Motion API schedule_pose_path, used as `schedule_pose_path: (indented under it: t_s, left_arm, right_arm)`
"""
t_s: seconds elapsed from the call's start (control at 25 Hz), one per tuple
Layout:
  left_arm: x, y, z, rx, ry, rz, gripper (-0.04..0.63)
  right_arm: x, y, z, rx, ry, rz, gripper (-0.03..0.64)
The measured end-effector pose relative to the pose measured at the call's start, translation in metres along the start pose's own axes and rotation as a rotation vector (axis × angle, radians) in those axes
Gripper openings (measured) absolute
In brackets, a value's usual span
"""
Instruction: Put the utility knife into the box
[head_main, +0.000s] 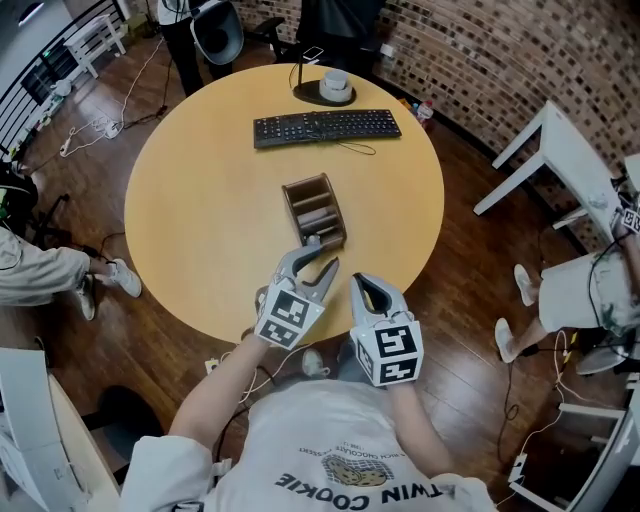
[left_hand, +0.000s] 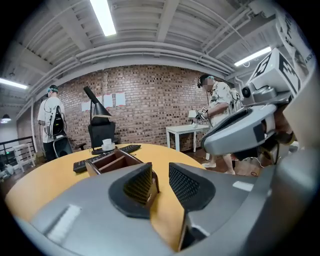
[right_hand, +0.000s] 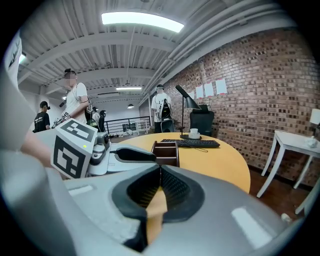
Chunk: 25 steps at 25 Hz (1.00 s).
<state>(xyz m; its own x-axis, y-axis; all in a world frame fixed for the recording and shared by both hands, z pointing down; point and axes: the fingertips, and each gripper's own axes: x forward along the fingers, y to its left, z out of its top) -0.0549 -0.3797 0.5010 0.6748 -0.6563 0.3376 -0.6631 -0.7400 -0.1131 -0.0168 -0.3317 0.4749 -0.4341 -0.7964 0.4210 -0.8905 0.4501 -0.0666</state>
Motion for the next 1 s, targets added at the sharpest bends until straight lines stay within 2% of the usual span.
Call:
schedule_pose_path:
  t_s: [0.24, 0.56, 1.0]
  left_arm:
    - [-0.016, -0.027, 0.022, -0.078, -0.047, 0.03, 0.094]
    - [-0.021, -0.067, 0.039, -0.108, -0.057, 0.102, 0.074]
    - [-0.035, -0.145, 0.055, -0.137, -0.061, 0.207, 0.046]
  right_arm:
    - [-0.016, 0.001, 0.001, -0.002, -0.02, 0.023, 0.005]
    - [-0.049, -0.013, -0.001, -0.017, -0.064, 0.063, 0.005]
    - [-0.111, -0.032, -0.021, -0.03, -0.098, 0.154, 0.005]
